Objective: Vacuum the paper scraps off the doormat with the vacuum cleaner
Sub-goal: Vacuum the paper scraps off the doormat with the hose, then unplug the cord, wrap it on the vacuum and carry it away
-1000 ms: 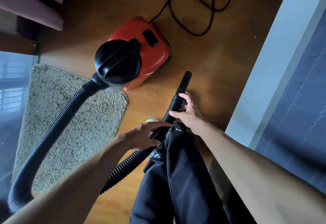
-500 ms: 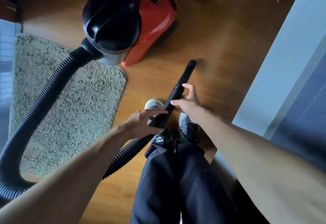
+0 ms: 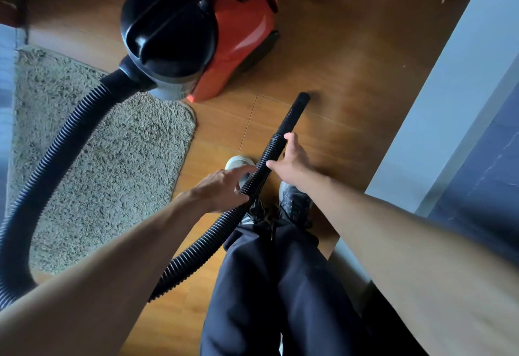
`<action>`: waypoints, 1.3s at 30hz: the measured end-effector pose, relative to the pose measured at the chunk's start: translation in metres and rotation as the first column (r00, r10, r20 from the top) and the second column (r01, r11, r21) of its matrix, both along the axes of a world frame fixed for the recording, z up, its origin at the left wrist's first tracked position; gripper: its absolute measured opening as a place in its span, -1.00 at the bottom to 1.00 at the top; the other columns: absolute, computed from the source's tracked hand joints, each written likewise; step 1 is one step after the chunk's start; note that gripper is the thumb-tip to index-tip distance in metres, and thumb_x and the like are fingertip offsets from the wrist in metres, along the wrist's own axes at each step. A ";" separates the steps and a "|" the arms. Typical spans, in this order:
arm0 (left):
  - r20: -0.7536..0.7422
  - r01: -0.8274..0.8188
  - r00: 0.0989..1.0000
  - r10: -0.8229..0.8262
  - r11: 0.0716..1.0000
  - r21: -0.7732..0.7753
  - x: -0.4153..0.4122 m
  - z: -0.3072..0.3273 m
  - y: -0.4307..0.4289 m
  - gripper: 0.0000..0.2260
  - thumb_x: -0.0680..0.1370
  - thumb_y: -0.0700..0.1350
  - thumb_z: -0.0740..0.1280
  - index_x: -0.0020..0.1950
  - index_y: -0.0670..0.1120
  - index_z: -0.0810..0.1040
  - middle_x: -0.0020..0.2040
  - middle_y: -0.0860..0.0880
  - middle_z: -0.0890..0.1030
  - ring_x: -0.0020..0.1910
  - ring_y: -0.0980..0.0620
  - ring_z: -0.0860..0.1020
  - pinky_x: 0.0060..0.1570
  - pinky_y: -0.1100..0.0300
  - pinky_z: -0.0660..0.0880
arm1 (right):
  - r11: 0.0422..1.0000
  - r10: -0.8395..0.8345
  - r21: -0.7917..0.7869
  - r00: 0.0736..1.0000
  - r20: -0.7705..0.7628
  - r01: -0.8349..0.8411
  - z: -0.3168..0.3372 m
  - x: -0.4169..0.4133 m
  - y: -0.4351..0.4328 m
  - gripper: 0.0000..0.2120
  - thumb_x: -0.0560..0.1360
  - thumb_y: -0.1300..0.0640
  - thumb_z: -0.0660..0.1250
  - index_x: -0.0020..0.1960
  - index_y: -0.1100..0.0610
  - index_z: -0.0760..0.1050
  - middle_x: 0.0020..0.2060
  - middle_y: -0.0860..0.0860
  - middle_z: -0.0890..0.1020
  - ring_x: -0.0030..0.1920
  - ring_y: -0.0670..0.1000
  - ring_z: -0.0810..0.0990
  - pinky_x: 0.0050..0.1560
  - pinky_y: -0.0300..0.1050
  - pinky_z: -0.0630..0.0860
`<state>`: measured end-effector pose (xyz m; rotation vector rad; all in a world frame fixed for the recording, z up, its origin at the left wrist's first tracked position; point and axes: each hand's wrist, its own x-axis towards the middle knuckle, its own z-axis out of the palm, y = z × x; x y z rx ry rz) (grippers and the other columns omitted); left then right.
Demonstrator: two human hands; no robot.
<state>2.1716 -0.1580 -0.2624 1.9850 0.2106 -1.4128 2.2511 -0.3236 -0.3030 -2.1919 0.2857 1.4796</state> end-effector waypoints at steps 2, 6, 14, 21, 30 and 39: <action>0.029 -0.046 0.999 0.044 0.997 0.064 0.010 0.007 0.002 -0.39 0.55 -0.01 0.39 0.56 0.02 0.24 0.18 -0.14 0.65 -0.07 -0.12 0.60 -0.03 0.09 0.53 | 0.985 0.170 -0.015 0.985 -0.010 -0.170 0.012 0.011 0.000 -0.33 0.52 0.09 0.40 0.47 0.12 0.10 0.27 0.17 0.39 0.19 0.22 0.50 0.12 -0.02 0.48; 0.087 -0.030 0.996 0.012 0.978 0.208 0.041 0.031 0.010 -0.36 0.53 0.09 0.35 0.51 -0.11 0.22 0.12 -0.16 0.63 0.04 -0.20 0.60 0.02 -0.09 0.58 | 0.906 0.422 -0.046 0.907 0.013 -0.421 0.046 0.039 0.007 -0.42 0.53 0.01 0.38 0.39 0.18 0.16 0.25 0.21 0.36 0.16 0.25 0.53 0.07 0.03 0.49; 0.299 0.013 0.941 -0.157 0.902 0.431 0.123 0.123 0.035 -0.30 0.53 0.19 0.35 0.51 -0.13 0.17 0.23 -0.19 0.56 0.17 -0.22 0.56 -0.06 0.02 0.50 | 0.809 0.587 -0.093 0.789 0.181 -0.581 0.135 0.111 0.024 -0.32 0.51 -0.08 0.35 0.48 0.11 0.12 0.44 0.19 0.26 0.27 0.26 0.49 0.14 0.07 0.50; 0.363 0.032 0.890 -0.275 0.833 0.552 0.187 0.233 0.064 -0.38 0.51 0.19 0.34 0.44 -0.08 0.25 0.22 -0.16 0.58 0.16 -0.22 0.58 0.00 0.01 0.50 | 0.831 0.545 -0.092 0.769 0.334 -0.549 0.247 0.183 0.040 -0.23 0.53 -0.10 0.34 0.57 0.06 0.00 0.43 0.16 0.28 0.38 0.22 0.39 0.24 0.07 0.41; 0.407 0.019 0.838 -0.363 0.766 0.643 0.260 0.394 0.071 -0.25 0.58 0.19 0.25 0.61 -0.07 -0.03 0.48 -0.14 0.37 0.40 -0.19 0.42 0.24 -0.04 0.41 | 0.840 0.523 -0.163 0.692 0.497 -0.517 0.416 0.248 0.035 -0.17 0.56 -0.13 0.30 0.61 -0.01 -0.15 0.56 0.15 0.12 0.51 0.21 0.24 0.35 0.12 0.38; 0.523 -0.058 0.730 -0.440 0.723 0.689 0.316 0.574 0.069 -0.26 0.61 0.14 0.25 0.62 -0.09 -0.08 0.50 -0.14 0.34 0.41 -0.18 0.42 0.29 -0.06 0.40 | 0.896 0.428 -0.227 0.605 0.671 -0.382 0.603 0.306 0.009 -0.20 0.54 -0.16 0.31 0.58 0.01 -0.08 0.47 0.17 0.26 0.40 0.21 0.38 0.29 0.11 0.44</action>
